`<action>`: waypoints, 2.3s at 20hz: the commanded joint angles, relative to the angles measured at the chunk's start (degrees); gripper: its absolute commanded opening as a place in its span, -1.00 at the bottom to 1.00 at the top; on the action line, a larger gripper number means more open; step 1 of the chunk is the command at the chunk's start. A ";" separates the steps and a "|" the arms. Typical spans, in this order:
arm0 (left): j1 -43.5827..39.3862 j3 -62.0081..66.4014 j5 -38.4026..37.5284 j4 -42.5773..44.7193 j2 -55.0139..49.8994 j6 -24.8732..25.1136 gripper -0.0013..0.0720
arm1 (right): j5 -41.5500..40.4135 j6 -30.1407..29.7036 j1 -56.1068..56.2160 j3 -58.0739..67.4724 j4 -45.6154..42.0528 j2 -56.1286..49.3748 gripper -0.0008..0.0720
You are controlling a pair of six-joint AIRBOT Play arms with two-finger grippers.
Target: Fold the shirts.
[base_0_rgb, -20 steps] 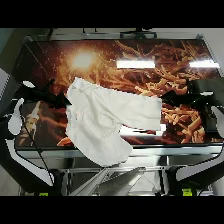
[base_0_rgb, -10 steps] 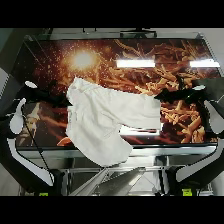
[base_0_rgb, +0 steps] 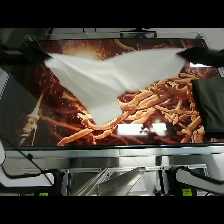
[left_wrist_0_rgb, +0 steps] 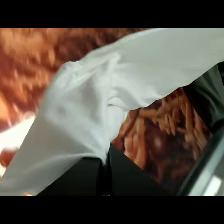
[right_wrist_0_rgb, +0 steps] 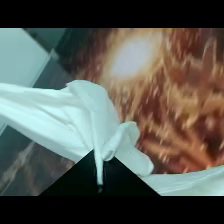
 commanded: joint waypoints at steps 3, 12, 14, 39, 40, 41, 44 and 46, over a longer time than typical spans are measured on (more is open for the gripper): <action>12.81 6.25 10.08 -2.21 25.29 2.97 -0.91 | -15.61 -0.46 -7.06 3.78 -1.46 30.12 -0.92; 18.23 -16.48 7.48 -8.96 35.69 13.46 -0.91 | -1.51 5.51 -9.27 -0.20 -3.34 30.53 -0.92; 10.21 -19.96 4.28 -3.17 29.83 13.22 -0.91 | 3.80 7.58 -6.34 -8.76 -3.08 24.39 -0.92; -6.38 -62.40 1.22 25.00 4.11 -9.42 0.97 | -5.95 3.67 3.13 -35.08 -25.64 -12.92 0.43; -6.58 -65.68 3.54 24.98 6.21 -9.90 0.97 | -5.20 3.67 3.13 -35.60 -25.59 -12.92 0.43; -6.56 -68.78 6.12 25.00 8.22 -10.51 0.97 | -4.59 3.67 3.17 -36.39 -25.62 -12.94 0.43; -6.56 -74.73 13.00 24.96 11.74 -11.76 0.97 | -5.49 2.86 3.39 -39.69 -25.49 -12.94 0.43; -6.62 -76.70 19.23 24.57 11.91 -11.78 0.97 | -7.91 2.56 3.78 -40.96 -25.42 -12.96 0.43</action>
